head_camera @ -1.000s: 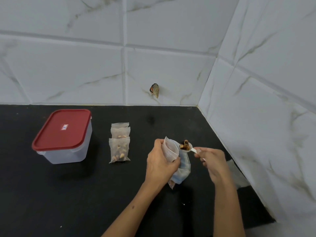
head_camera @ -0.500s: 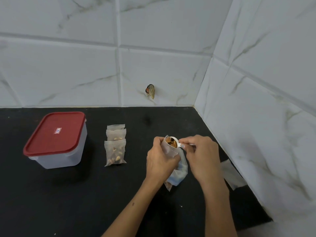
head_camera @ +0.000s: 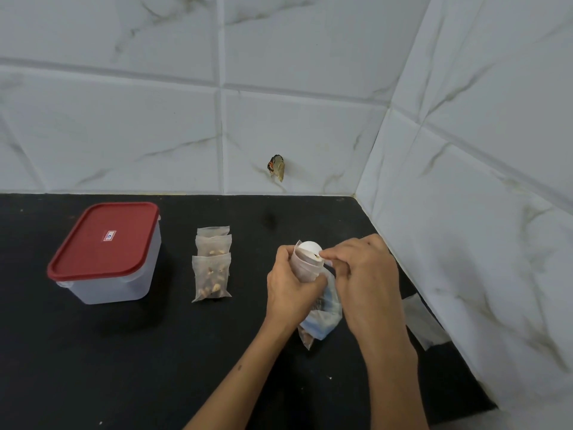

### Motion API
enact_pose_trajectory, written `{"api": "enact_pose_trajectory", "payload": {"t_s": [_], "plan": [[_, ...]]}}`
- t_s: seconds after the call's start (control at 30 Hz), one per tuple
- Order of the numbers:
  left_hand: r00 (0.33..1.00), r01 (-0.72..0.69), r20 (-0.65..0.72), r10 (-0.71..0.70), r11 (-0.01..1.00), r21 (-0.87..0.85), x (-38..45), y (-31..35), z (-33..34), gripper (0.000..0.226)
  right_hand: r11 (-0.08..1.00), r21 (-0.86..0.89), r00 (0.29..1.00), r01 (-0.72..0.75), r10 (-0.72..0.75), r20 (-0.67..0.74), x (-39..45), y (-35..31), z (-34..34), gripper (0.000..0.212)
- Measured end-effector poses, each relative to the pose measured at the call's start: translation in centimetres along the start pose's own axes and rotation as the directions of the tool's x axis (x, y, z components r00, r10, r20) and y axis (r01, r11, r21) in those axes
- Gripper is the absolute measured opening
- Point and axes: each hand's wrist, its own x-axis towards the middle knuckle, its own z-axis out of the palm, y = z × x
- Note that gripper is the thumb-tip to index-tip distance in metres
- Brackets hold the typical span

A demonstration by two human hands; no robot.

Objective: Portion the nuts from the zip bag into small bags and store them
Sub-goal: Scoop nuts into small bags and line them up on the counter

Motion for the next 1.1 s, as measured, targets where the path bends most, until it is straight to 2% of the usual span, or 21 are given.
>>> {"api": "enact_pose_trajectory", "payload": {"t_s": [0.1, 0.2, 0.27, 0.37, 0.47, 0.6, 0.7, 0.8, 0.93, 1.1], "plan": [[1.000, 0.001, -0.008, -0.001, 1.000, 0.010, -0.1, 0.0, -0.1, 0.042, 0.985, 0.119, 0.985, -0.128, 0.112, 0.131, -0.2, -0.2, -0.4, 0.016], [0.998, 0.038, -0.056, -0.035, 0.998, 0.046, -0.2, -0.1, -0.8, 0.040, 0.951, 0.191, 0.969, -0.245, 0.246, 0.018, -0.6, 0.5, -0.7, 0.018], [0.989, 0.102, -0.115, -0.095, 0.993, 0.056, -0.1, -0.4, -1.4, 0.042, 0.906, 0.218, 0.928, -0.361, 0.372, -0.007, -0.5, 1.5, -0.4, 0.019], [0.966, 0.224, -0.156, -0.206, 0.968, 0.112, 0.1, -1.0, -1.8, 0.056, 0.851, 0.086, 0.851, -0.518, 0.502, 0.154, -1.1, 3.2, 1.7, 0.022], [0.939, 0.341, -0.109, -0.327, 0.928, 0.153, 0.2, -1.6, -1.3, 0.064, 0.840, -0.073, 0.785, -0.537, 0.529, 0.322, -2.3, 3.8, 4.8, 0.024], [0.879, 0.476, -0.038, -0.475, 0.873, 0.104, 0.3, -3.1, -0.6, 0.050, 0.822, -0.160, 0.739, -0.547, 0.564, 0.369, -3.3, 3.9, 7.9, 0.024], [0.820, 0.572, 0.050, -0.571, 0.813, -0.107, 0.4, -3.7, -0.7, 0.038, 0.826, -0.133, 0.748, -0.549, 0.555, 0.364, -3.9, 4.1, 9.0, 0.022], [0.789, 0.611, 0.097, -0.607, 0.756, -0.237, 0.5, -3.8, -0.9, 0.021, 0.823, -0.056, 0.733, -0.565, 0.532, 0.424, -4.0, 4.8, 9.1, 0.023], [0.765, 0.632, 0.095, -0.638, 0.712, -0.308, 0.4, -3.8, -0.7, 0.025, 0.789, -0.058, 0.670, -0.612, 0.555, 0.493, -3.6, 5.5, 9.1, 0.020], [0.758, 0.642, 0.136, -0.638, 0.695, -0.324, 0.4, -4.0, -0.9, 0.025, 0.737, -0.020, 0.658, -0.676, 0.615, 0.434, -3.6, 5.4, 9.5, 0.017]]}}
